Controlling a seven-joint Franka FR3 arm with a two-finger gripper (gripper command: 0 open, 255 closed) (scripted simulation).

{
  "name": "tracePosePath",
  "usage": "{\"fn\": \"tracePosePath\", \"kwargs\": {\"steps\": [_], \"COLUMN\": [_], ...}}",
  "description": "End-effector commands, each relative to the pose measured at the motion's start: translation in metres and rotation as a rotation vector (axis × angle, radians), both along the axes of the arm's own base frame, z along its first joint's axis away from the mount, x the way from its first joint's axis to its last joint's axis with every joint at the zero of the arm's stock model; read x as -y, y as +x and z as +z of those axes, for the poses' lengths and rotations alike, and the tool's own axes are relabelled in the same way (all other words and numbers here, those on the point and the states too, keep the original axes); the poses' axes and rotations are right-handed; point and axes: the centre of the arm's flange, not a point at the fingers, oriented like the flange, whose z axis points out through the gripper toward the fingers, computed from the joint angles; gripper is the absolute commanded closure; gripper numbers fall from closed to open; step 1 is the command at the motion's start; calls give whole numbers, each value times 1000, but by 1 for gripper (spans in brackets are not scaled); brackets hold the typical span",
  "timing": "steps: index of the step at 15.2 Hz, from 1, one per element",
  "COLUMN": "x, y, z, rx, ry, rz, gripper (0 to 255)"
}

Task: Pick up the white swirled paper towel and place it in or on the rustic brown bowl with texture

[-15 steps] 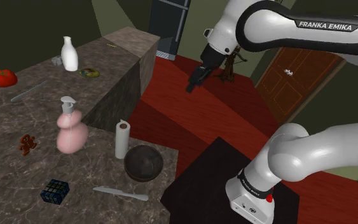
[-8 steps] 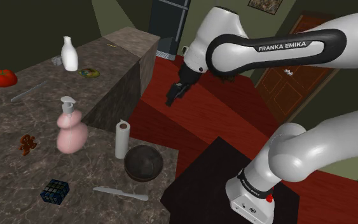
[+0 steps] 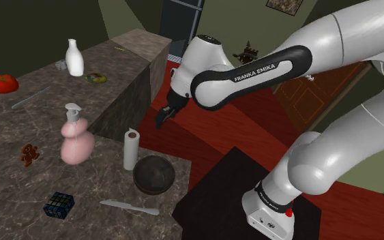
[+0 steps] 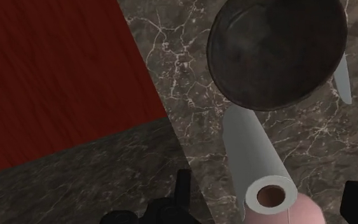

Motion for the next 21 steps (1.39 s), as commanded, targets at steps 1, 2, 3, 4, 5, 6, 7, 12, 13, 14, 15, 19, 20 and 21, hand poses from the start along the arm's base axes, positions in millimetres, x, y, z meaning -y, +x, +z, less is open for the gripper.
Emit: {"fn": "tracePosePath", "kwargs": {"steps": [1,2,3,4,5,6,7,12,13,14,15,19,20,21], "x": [-16,-22,-29,-35,-42,-48,-55,-70,-70,-70,-71,-71,-71,-71], "y": [13,19,24,30,36,41,47,62,63,64,65,68,68,68], "z": [-18,-28,-38,-48,-58,-68,-78,-111,-117,-122,-127,-140,-140,-140], "rx": [7,10,12,15,18,21,23,29,29,29,29,29,29,29], "ry": [-1,-3,-5,-7,-9,-11,-13,-17,-17,-17,-17,-17,-17,-17], "rz": [6,9,12,15,18,21,24,31,31,31,31,31,31,31], "gripper": [0,0,0,0,0,0,0,0,0,0,0,0,0,0]}}
